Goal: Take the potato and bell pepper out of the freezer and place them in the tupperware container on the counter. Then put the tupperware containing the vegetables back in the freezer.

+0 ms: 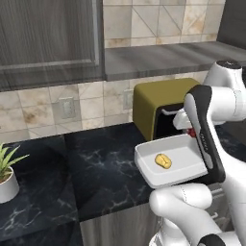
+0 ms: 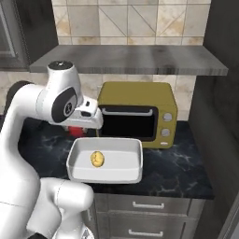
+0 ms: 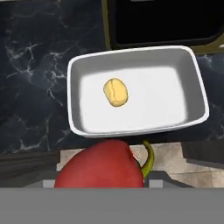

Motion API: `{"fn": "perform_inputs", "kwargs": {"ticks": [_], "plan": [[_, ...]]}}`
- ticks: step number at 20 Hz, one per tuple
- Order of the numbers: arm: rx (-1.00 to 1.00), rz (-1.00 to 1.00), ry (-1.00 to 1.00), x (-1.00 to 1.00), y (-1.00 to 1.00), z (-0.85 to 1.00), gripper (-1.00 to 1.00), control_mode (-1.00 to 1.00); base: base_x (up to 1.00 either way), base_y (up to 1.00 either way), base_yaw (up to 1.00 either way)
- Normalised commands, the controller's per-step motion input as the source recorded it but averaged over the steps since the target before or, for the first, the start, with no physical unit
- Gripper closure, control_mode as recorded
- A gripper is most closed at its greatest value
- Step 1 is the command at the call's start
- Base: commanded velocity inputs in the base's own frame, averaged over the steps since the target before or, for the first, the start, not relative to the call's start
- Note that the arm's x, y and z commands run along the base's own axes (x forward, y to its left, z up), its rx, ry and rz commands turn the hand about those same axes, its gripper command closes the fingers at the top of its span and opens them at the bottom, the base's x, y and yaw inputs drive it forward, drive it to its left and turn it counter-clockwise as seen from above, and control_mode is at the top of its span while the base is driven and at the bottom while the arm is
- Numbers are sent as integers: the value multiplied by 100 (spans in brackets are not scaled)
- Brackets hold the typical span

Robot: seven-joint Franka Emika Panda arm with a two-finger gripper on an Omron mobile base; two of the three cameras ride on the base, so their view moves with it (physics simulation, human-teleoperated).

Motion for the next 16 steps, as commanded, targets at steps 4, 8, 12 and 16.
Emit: {"fn": "perform_inputs", "kwargs": {"ticks": [4, 8, 12, 16], "plan": [[-1, 0, 3, 59, -44, -97, 100, -100, 0, 0, 0], [0, 0, 0, 33, -29, -96, 100, -100, 0, 0, 0], [-1, 0, 0, 37, -2, -78, 100, -100, 0, 0, 0], [-3, 0, 5, 37, -5, -56, 100, -100, 0, 0, 0]]}}
